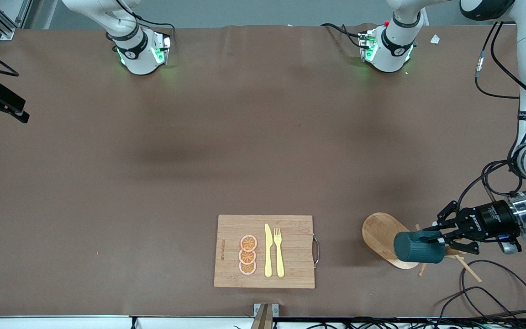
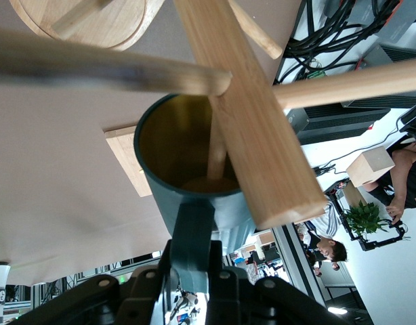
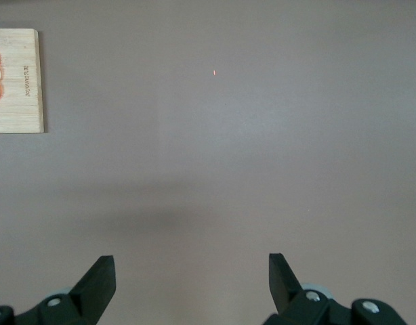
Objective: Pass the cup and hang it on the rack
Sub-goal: 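Hook the mug handle onto a rack peg with the left gripper, then open the left gripper and release the mug on the rack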
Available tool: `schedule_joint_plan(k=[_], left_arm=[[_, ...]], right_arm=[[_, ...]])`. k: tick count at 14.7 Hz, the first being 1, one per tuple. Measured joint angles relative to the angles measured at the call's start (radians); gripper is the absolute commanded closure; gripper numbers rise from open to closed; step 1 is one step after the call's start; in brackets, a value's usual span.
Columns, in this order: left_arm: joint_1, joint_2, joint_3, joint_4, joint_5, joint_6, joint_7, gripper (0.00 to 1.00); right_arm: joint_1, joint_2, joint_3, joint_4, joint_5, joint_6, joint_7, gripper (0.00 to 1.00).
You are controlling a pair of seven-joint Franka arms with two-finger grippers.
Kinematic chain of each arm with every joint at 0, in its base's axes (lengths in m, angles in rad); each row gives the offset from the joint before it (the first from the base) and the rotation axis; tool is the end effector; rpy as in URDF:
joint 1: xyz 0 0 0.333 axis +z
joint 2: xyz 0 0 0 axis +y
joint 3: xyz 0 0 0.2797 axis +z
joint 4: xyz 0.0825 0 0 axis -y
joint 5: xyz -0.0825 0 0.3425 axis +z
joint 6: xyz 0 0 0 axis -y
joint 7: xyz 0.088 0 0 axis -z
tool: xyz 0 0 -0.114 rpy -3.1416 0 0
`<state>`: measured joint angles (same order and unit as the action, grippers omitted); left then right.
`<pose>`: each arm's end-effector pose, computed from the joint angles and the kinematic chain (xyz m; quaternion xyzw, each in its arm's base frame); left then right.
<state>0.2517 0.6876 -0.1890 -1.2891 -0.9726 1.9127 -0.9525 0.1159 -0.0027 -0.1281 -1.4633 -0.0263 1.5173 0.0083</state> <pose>0.6850 0.0105 0.3627 0.6550 0.5761 -0.2320 0.4305 0.5073 -0.0094 0.6238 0.9995 -0.0113 0.0283 0.0130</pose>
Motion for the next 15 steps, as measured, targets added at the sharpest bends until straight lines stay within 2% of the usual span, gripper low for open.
schedule_joint_plan(k=[7,9,11,14,15], left_arm=[[0.014,0.006,0.000,0.000,0.000,0.000,0.000,0.93],[0.017,0.009,0.000,0.000,0.000,0.000,0.000,0.84],[0.017,0.013,0.000,0.000,-0.002,0.000,0.000,0.63],[0.017,0.015,0.000,0.000,-0.011,0.000,0.003,0.18],[0.017,0.015,0.000,0.002,-0.011,0.000,0.015,0.00]], right_arm=[[0.000,0.000,0.000,0.000,0.000,0.000,0.000,0.00],[0.000,0.000,0.000,0.000,0.000,0.000,0.000,0.00],[0.000,0.000,0.000,0.000,0.000,0.000,0.000,0.00],[0.000,0.000,0.000,0.000,0.000,0.000,0.000,0.00],[0.000,0.000,0.000,0.000,0.000,0.000,0.000,0.00]])
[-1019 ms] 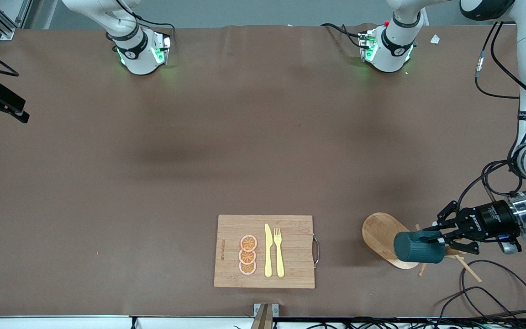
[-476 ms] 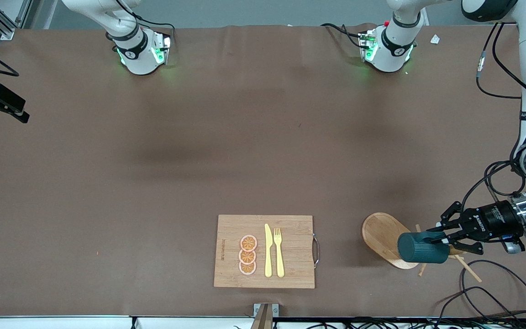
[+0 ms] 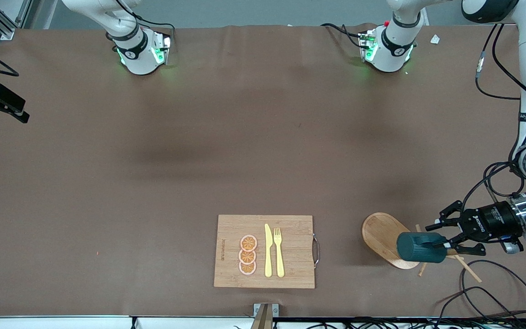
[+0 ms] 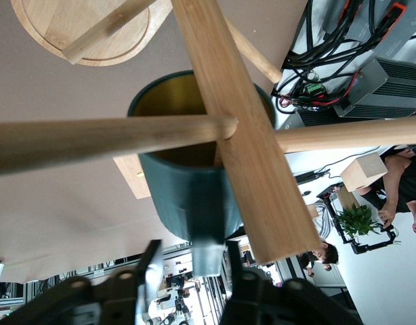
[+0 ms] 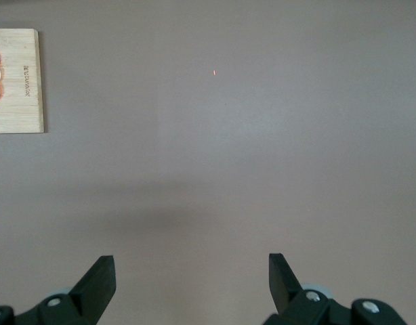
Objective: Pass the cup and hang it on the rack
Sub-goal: 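Open the left gripper and release the mug on the rack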
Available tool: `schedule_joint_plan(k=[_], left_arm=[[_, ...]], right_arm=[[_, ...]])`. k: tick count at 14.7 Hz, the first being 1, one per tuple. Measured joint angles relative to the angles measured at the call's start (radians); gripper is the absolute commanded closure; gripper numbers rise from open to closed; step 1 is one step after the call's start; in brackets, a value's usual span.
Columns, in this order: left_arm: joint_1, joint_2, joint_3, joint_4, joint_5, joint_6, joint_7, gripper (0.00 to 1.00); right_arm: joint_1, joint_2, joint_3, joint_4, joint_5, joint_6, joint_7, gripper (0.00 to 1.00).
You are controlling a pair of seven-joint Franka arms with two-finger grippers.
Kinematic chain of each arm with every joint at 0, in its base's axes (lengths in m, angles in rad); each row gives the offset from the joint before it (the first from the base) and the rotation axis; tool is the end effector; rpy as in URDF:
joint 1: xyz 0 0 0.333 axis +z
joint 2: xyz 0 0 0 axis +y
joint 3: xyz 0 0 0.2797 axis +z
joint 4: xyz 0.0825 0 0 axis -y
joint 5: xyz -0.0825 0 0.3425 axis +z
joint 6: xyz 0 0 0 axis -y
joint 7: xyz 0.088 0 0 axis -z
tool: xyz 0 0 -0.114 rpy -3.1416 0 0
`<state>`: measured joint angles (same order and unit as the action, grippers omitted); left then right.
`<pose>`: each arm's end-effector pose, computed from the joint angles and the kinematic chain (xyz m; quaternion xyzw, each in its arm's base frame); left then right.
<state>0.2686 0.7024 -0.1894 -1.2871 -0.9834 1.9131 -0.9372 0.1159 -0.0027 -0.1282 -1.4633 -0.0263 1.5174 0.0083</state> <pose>0.6857 0.0219 0.3545 0.6489 0.5790 -0.2317 0.4359 0.5073 -0.0095 0.6238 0.9994 -0.0114 0.0284 0.0130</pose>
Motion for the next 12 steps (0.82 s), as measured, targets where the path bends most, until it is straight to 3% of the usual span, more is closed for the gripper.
schedule_joint_plan(k=[7,12], left_arm=[[-0.004,-0.021,-0.013,0.033,0.005,-0.001,0.055,0.00],[-0.041,-0.109,-0.059,0.036,0.240,-0.008,0.056,0.00]], right_arm=[[0.000,0.000,0.000,0.000,0.000,0.000,0.000,0.00],[0.000,0.000,0.000,0.000,0.000,0.000,0.000,0.00]])
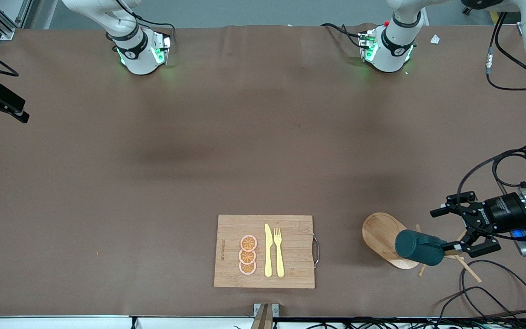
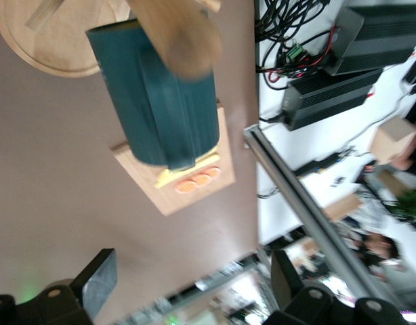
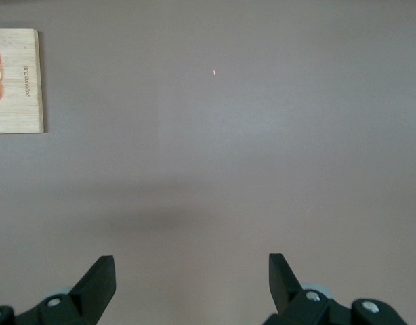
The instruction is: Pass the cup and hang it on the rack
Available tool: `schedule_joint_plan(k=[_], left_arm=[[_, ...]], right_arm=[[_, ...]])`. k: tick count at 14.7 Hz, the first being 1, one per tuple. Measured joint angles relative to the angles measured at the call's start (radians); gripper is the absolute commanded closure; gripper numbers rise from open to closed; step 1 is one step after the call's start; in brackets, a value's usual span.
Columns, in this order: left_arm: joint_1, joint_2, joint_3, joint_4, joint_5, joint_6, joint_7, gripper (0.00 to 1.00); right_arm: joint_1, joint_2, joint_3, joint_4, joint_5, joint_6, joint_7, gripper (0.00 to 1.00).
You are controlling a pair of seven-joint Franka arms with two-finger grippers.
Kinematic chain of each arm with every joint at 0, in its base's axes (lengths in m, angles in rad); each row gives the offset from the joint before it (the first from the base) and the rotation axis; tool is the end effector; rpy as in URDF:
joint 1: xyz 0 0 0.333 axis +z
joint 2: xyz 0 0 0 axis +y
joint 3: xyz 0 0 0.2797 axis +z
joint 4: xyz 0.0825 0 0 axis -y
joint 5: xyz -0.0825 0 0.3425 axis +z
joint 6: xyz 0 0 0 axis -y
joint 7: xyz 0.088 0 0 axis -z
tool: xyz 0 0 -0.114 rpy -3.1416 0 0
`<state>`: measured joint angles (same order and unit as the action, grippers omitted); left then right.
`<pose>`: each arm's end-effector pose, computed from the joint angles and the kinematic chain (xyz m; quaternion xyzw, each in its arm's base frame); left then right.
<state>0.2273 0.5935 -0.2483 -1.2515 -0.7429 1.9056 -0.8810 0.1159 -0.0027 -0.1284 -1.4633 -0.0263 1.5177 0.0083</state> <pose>0.6766 -0.0263 0.4331 0.7675 0.4918 -0.1462 0.3844 0.5074 -0.0096 0.6238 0.9994 -0.0115 0.0285 0.0130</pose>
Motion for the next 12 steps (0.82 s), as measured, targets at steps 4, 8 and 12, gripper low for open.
schedule_joint_plan(k=[4,8,12], left_arm=[[-0.028,-0.062,-0.076,-0.001,0.231,-0.029,-0.002,0.00],[-0.024,-0.100,-0.138,-0.001,0.419,-0.113,0.046,0.00],[-0.026,-0.179,-0.162,-0.001,0.620,-0.216,0.190,0.00]], right_arm=[[0.000,0.000,0.000,0.000,0.000,0.000,0.000,0.00],[0.000,0.000,-0.001,0.000,0.000,0.000,0.000,0.00],[0.000,0.000,-0.001,0.000,0.000,0.000,0.000,0.00]])
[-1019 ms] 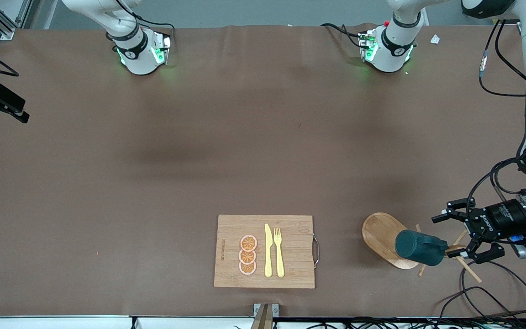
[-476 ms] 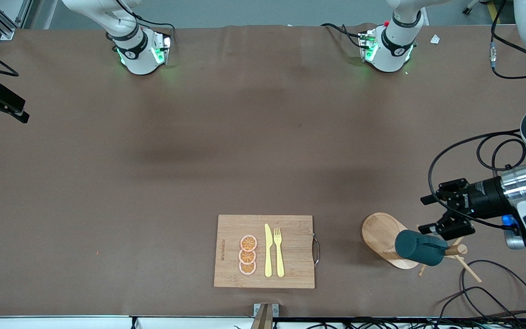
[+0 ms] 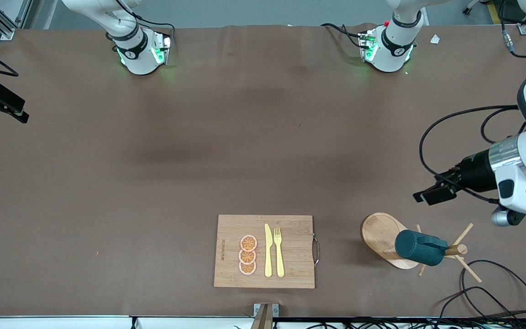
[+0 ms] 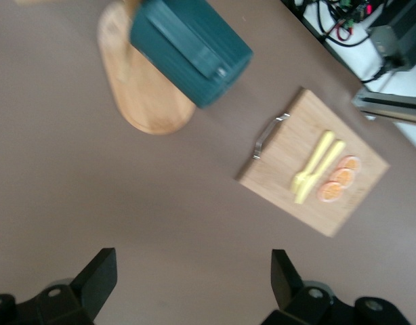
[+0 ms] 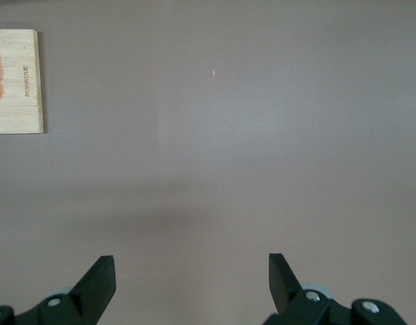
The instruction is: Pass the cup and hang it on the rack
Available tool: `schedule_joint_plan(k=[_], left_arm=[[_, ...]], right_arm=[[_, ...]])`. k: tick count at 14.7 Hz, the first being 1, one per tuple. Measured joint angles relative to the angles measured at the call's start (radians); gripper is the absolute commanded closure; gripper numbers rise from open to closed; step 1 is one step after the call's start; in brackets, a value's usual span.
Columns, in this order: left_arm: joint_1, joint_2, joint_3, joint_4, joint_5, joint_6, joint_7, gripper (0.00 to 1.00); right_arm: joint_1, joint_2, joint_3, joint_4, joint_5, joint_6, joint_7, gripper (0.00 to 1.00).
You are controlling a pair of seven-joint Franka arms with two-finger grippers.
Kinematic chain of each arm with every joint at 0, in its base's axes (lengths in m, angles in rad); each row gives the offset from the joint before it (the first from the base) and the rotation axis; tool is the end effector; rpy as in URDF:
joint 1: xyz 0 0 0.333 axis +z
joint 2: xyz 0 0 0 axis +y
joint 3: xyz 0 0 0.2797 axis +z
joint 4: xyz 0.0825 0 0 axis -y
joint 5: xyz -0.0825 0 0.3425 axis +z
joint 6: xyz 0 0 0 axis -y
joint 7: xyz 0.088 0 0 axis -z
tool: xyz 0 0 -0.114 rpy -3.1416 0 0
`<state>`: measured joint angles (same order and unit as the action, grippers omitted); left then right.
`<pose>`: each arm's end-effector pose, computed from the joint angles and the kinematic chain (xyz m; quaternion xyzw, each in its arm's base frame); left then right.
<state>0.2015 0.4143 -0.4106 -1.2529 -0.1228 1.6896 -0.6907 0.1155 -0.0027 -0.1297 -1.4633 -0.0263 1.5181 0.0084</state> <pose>0.6154 -0.0938 0.5128 0.9552 0.2586 -0.0358 0.1392 0.5074 -0.0104 0.6239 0.9994 -0.0124 0.0287 0.0130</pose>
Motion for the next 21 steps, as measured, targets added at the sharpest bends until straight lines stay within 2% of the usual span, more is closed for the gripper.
schedule_joint_plan(k=[5,8,12,14,18,19,21], left_arm=[[-0.010,-0.094,-0.053,-0.001,0.188,-0.126,0.053,0.00],[-0.010,-0.146,-0.070,-0.002,0.209,-0.163,0.093,0.00],[-0.011,-0.210,-0.059,-0.010,0.210,-0.262,0.236,0.00],[-0.022,-0.249,-0.008,-0.036,0.206,-0.280,0.334,0.00],[-0.178,-0.372,0.227,-0.165,0.160,-0.279,0.449,0.00],[-0.207,-0.401,0.263,-0.198,0.157,-0.279,0.458,0.00],[-0.240,-0.460,0.292,-0.264,0.154,-0.279,0.463,0.00]], right_arm=[[0.000,0.000,-0.001,0.000,0.000,0.000,0.000,0.00],[0.000,0.000,-0.001,-0.003,0.000,0.000,0.000,0.00],[-0.001,0.001,-0.002,-0.006,0.000,0.001,0.000,0.00],[-0.001,0.001,-0.002,-0.006,0.000,0.001,0.000,0.00],[-0.001,0.001,-0.003,-0.007,0.000,0.001,0.000,0.00],[-0.001,0.001,-0.003,-0.008,0.000,0.002,0.000,0.00],[-0.001,0.001,-0.003,-0.008,0.000,0.003,0.000,0.00]])
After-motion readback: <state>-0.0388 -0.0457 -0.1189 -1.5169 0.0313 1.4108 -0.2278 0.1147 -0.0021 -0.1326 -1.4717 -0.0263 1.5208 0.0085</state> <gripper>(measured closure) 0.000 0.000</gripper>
